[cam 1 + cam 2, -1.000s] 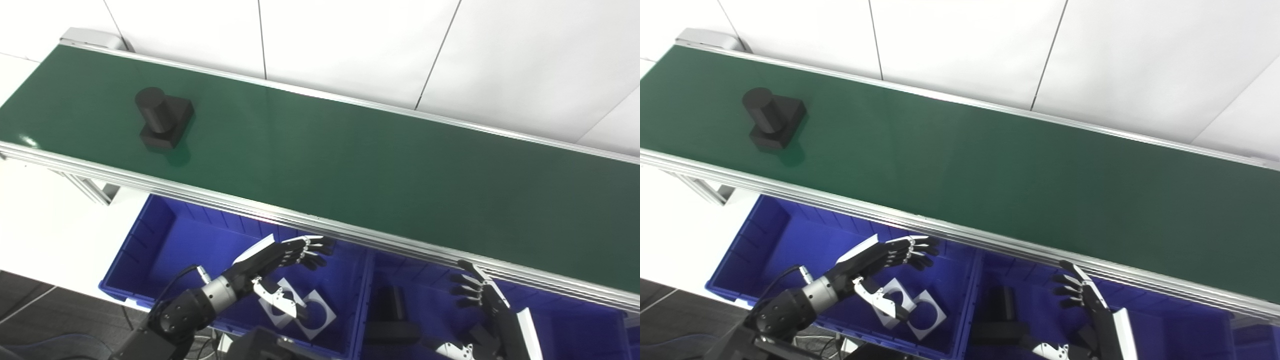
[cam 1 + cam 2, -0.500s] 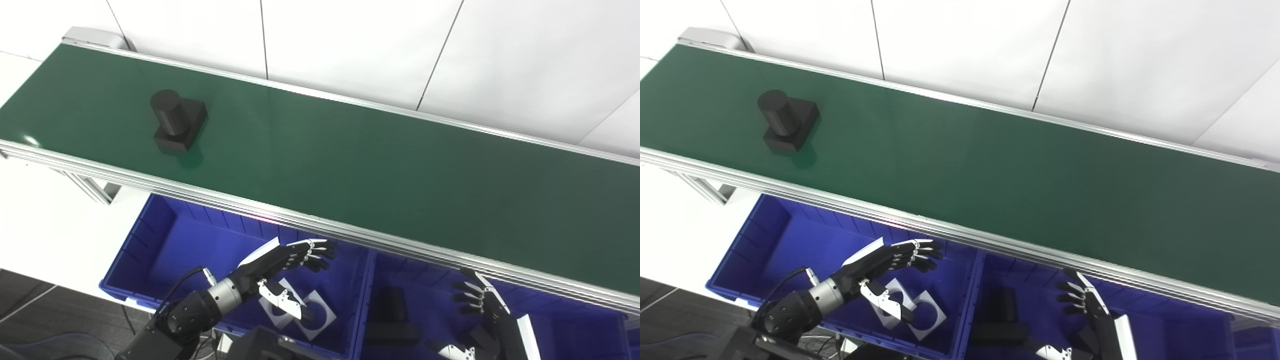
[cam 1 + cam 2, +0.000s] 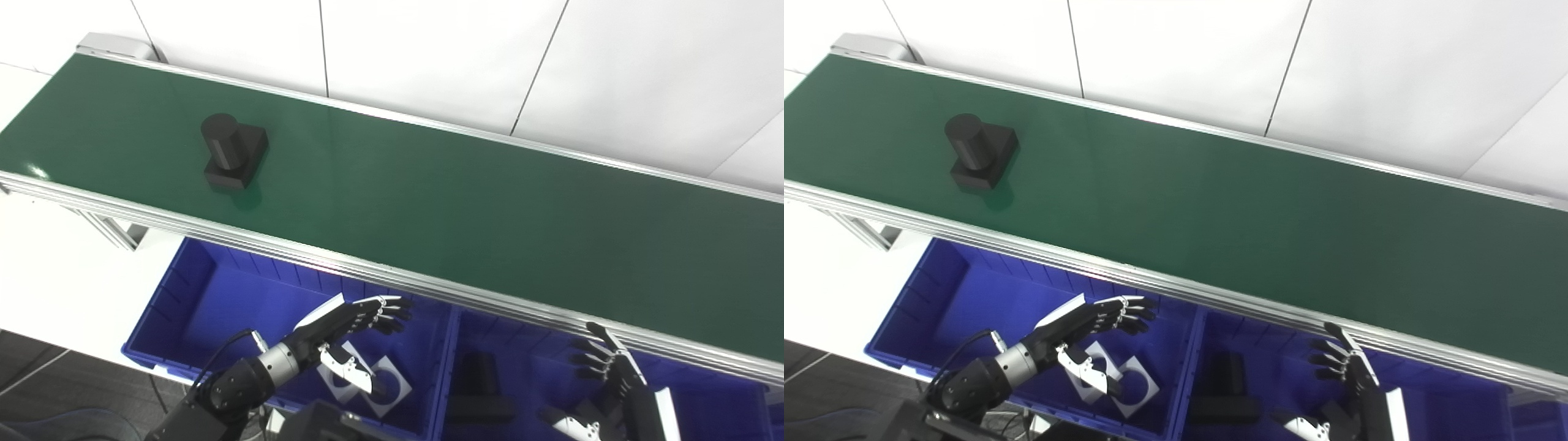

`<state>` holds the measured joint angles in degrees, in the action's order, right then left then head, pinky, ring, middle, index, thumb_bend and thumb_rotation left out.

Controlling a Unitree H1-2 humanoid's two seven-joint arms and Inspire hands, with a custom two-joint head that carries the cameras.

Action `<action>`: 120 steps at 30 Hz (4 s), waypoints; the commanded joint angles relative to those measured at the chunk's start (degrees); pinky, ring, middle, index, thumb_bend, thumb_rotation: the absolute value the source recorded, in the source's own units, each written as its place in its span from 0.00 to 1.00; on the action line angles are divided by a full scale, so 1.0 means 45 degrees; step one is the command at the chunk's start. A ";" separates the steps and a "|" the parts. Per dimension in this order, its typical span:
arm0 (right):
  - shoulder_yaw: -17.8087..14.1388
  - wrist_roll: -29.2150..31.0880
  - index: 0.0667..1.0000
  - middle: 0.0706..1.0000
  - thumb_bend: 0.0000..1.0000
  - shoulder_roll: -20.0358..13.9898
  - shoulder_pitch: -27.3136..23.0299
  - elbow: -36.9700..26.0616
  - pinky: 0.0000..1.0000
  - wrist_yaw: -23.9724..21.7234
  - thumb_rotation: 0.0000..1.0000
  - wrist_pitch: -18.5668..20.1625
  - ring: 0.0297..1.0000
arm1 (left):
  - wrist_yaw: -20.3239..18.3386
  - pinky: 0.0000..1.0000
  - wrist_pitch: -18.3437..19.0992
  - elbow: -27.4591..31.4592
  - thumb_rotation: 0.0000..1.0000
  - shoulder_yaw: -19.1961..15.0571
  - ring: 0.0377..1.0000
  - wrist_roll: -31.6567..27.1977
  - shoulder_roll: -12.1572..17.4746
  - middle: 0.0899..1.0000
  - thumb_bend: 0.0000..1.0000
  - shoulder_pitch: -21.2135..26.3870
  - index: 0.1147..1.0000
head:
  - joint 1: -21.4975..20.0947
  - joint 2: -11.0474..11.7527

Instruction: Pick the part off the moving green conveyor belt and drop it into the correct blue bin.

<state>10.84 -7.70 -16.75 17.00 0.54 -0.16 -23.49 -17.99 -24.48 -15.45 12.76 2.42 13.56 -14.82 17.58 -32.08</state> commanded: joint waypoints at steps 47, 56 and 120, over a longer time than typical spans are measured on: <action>0.0307 -0.2044 0.88 0.75 0.82 0.1854 -0.4887 -0.3799 0.58 -0.2193 0.30 0.3845 0.68 | 0.7964 0.72 -0.0543 0.0824 0.20 0.5019 0.74 0.1843 0.2655 0.76 0.99 0.0500 0.78 | -0.0118 -0.0577; 0.0735 -0.2826 0.91 0.78 0.84 0.2042 -0.6351 -0.3384 0.62 -0.2749 0.38 0.5246 0.73 | 0.7977 0.71 -0.0543 0.1057 0.17 0.5130 0.73 0.1748 0.2767 0.75 0.99 0.0498 0.78 | -0.0299 -0.0804; 0.4434 -0.5700 0.93 0.90 0.90 0.5312 -1.1963 0.5640 0.71 -0.2185 0.51 0.6005 0.84 | 0.7968 0.69 -0.0543 0.1259 0.15 0.5622 0.71 0.1532 0.2820 0.73 1.00 0.0790 0.75 | -0.1336 -0.1158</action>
<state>30.57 -32.90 5.41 -33.61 26.37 -11.45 5.81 17.72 -24.99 -11.03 38.64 9.49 25.89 -11.53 11.60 -37.35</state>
